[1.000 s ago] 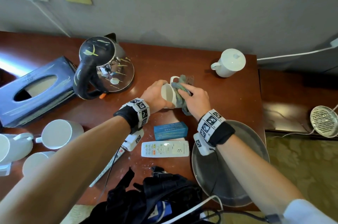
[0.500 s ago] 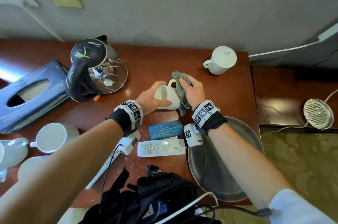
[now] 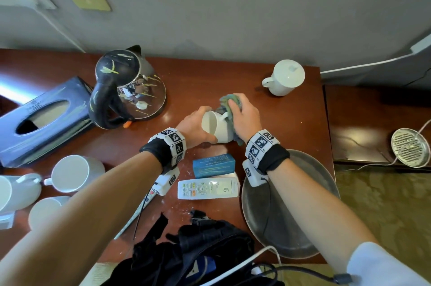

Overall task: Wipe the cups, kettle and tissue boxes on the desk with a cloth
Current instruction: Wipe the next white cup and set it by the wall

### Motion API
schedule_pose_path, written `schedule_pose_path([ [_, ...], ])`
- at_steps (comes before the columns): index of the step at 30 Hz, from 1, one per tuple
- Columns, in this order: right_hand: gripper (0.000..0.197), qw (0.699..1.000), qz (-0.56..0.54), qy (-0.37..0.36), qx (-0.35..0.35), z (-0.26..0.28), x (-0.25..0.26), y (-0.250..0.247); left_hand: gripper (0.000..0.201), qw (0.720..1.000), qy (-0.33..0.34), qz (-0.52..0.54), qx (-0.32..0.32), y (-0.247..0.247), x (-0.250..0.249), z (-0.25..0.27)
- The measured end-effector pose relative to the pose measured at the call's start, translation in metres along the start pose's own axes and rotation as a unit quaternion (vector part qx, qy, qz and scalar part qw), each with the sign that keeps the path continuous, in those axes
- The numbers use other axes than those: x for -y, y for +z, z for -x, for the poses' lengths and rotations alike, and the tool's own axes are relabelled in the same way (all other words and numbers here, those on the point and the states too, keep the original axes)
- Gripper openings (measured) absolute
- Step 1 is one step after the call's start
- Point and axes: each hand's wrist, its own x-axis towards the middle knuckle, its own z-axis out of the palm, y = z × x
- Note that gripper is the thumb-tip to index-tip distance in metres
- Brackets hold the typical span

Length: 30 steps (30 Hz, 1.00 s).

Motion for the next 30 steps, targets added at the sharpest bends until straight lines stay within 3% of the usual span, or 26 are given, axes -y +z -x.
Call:
schedule_pose_path([
  [2, 0.024, 0.997, -0.037, 0.049, -0.051, -0.005, -0.006, -0.004, 0.092, 1.000, 0.007, 0.002, 0.005, -0.001, -0.001, 0.001],
  [6, 0.027, 0.995, -0.056, 0.085, -0.006, -0.008, -0.021, -0.005, 0.095, 0.999, 0.003, 0.011, 0.038, -0.003, 0.002, 0.002],
  [10, 0.026, 0.984, -0.128, 0.120, 0.003, -0.002, -0.021, 0.002, 0.091, 0.999, -0.011, 0.044, 0.030, -0.004, -0.003, 0.004],
  [15, 0.027, 0.997, -0.071, -0.004, 0.006, 0.023, -0.004, 0.000, 0.100, 0.999, -0.039, 0.026, -0.002, 0.001, -0.006, 0.004],
  [19, 0.028, 0.997, -0.005, -0.078, 0.001, 0.036, -0.013, 0.001, 0.086, 0.999, -0.028, -0.011, -0.026, 0.005, -0.009, 0.007],
  [25, 0.026, 0.997, -0.050, 0.063, 0.018, 0.021, -0.020, -0.010, 0.092, 1.000, 0.015, -0.002, 0.018, 0.005, -0.006, 0.005],
  [30, 0.021, 0.990, -0.106, 0.081, 0.042, 0.015, -0.021, -0.010, 0.094, 0.994, -0.020, 0.106, 0.022, 0.005, -0.007, 0.004],
])
